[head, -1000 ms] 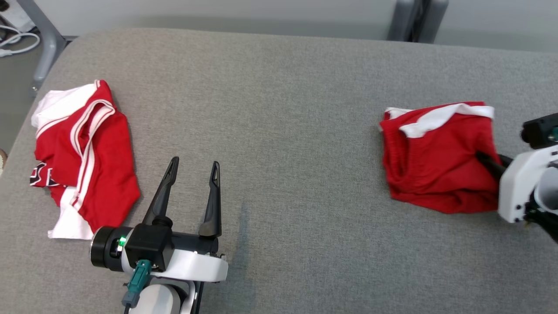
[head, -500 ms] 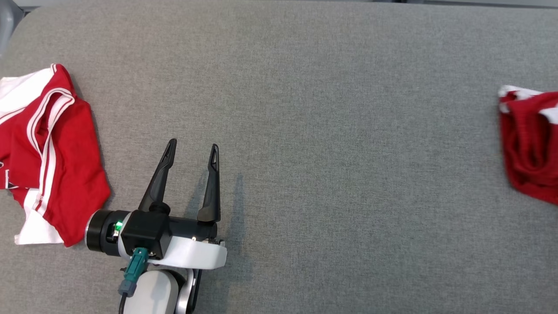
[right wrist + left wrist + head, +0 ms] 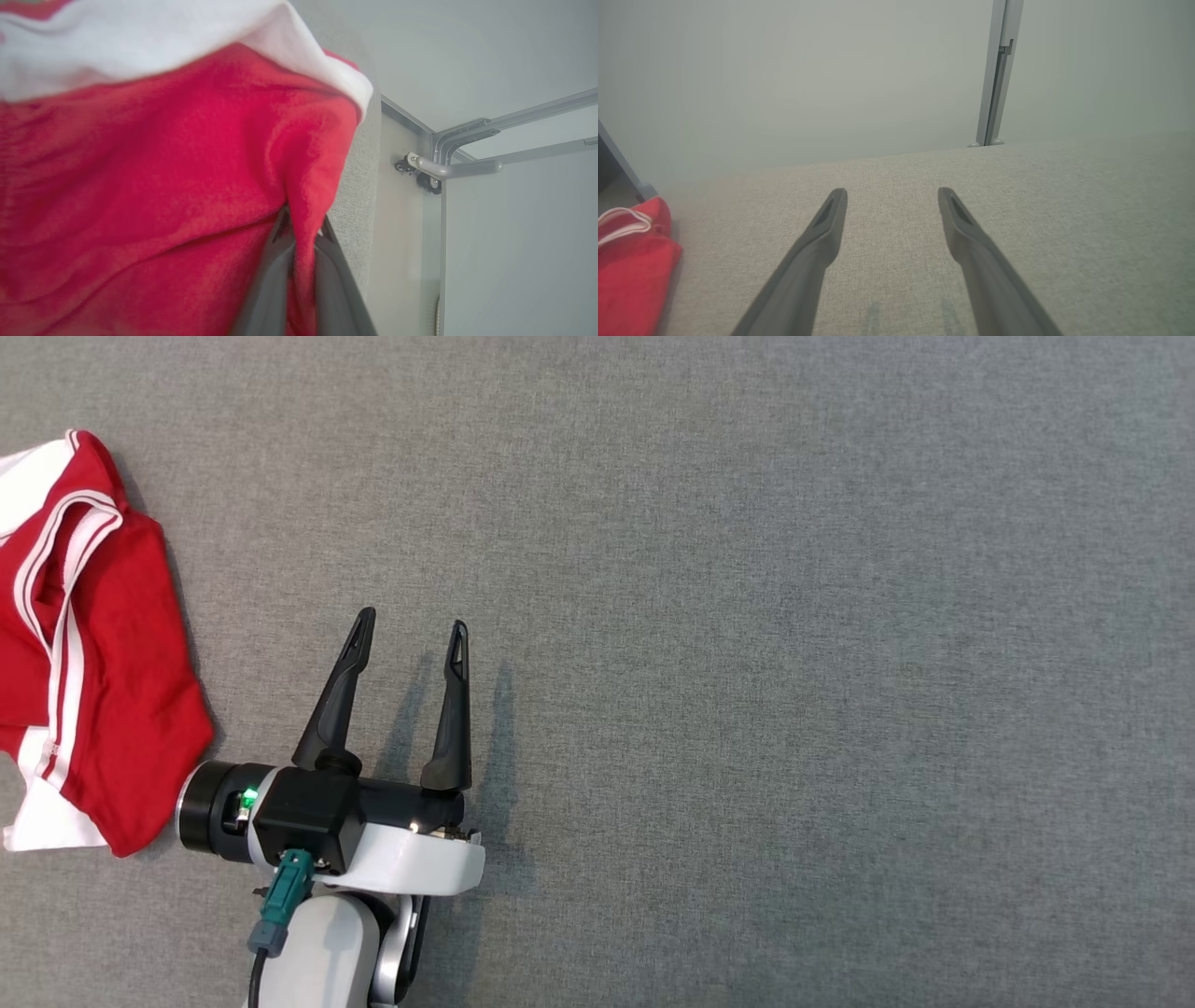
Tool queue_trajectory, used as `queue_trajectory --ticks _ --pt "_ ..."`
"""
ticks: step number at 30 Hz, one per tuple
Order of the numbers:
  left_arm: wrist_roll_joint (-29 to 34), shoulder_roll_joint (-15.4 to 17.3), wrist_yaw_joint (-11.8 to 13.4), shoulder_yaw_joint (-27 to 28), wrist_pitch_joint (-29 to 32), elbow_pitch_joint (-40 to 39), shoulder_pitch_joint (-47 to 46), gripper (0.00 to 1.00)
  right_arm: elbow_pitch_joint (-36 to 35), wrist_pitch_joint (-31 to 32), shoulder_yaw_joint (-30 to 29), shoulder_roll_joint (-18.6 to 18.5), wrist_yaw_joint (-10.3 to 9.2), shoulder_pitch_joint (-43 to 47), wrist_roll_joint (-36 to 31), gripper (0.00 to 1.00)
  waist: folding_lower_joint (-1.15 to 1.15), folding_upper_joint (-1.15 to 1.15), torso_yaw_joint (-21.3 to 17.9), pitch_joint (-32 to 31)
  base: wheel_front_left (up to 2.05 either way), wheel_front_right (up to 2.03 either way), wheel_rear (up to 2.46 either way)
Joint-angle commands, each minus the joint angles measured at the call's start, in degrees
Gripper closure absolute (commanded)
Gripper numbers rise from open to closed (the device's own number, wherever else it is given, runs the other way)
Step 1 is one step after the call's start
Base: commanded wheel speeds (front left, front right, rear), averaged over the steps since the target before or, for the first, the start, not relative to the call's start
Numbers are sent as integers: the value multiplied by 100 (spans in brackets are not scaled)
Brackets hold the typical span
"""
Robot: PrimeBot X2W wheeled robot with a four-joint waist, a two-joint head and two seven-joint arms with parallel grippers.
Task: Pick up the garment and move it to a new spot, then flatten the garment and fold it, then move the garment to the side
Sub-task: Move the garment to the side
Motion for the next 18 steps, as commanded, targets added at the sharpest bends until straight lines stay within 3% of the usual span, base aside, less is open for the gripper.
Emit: queue_trajectory --ticks 1,6,7,8,18 --pt "31 17 -18 7 -21 -16 -93 0 73 2 -31 7 -2 -41 -80 100 0 0 10 35 0 0 0" --pt "40 16 -23 -3 -21 4 -136 0 285 59 -148 58 -3 -126 -208 100 0 0 43 80 0 0 0" --pt "39 15 -20 1 -21 7 -140 0 324 85 -171 80 -3 -118 -220 77 0 0 49 79 0 0 0" --pt "37 17 -14 7 -21 9 -141 0 407 125 -200 116 -3 -113 -224 0 0 0 51 80 0 0 0" --pt "-36 16 37 17 -21 67 -86 0 533 1 -320 273 -2 -335 -630 0 0 0 22 -242 0 0 0"
